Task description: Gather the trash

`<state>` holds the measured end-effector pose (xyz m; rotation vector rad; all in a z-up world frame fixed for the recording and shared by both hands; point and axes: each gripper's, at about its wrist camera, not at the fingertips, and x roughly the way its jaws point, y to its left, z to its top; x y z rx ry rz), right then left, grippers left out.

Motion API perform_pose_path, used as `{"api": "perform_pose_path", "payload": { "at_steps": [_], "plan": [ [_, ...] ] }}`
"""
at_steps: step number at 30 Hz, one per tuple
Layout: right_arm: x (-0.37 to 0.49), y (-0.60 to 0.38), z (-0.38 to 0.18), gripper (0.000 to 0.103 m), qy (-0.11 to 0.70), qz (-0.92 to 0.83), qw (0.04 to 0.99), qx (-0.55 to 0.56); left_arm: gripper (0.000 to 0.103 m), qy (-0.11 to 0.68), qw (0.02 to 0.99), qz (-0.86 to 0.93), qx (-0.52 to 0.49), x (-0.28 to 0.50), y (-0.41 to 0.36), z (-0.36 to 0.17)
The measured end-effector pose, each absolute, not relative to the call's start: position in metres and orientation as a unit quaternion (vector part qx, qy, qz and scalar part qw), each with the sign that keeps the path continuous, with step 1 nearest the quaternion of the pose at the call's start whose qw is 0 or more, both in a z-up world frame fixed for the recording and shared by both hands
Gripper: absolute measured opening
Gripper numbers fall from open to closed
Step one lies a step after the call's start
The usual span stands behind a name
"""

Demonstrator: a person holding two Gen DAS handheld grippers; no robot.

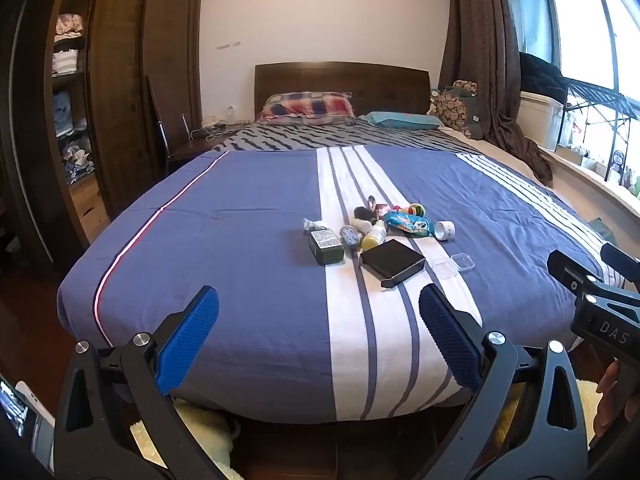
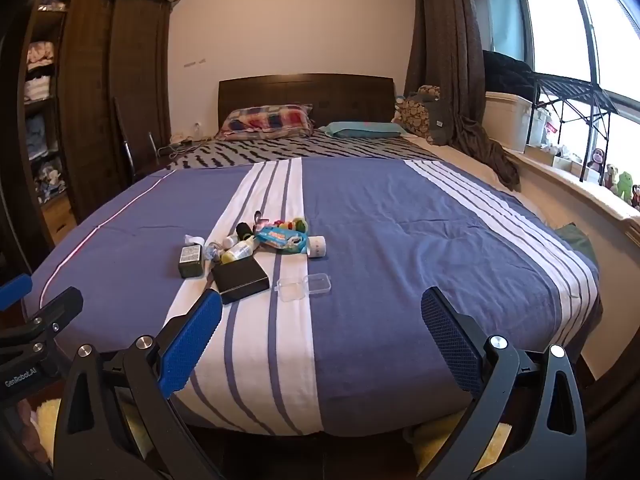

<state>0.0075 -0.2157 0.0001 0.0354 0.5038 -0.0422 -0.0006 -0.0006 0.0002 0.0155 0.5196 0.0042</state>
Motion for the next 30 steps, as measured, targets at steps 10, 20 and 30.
{"api": "perform_pose_path", "payload": {
  "at_steps": [10,20,30],
  "plan": [
    [0.01,-0.211,-0.002,0.1,0.251,-0.015,0.968,0.005,0.095,0.257,0.966,0.011,0.004,0.001,-0.001,0.004],
    [0.011,-0.209,-0.001,0.1,0.248,-0.01,0.969,0.008,0.095,0.247,0.969,0.013,-0.001,-0.006,0.005,0.006],
    [0.01,-0.208,0.003,0.1,0.248,-0.003,0.969,0.002,0.095,0.245,0.969,0.012,0.002,-0.006,0.003,0.011]
  ]
}}
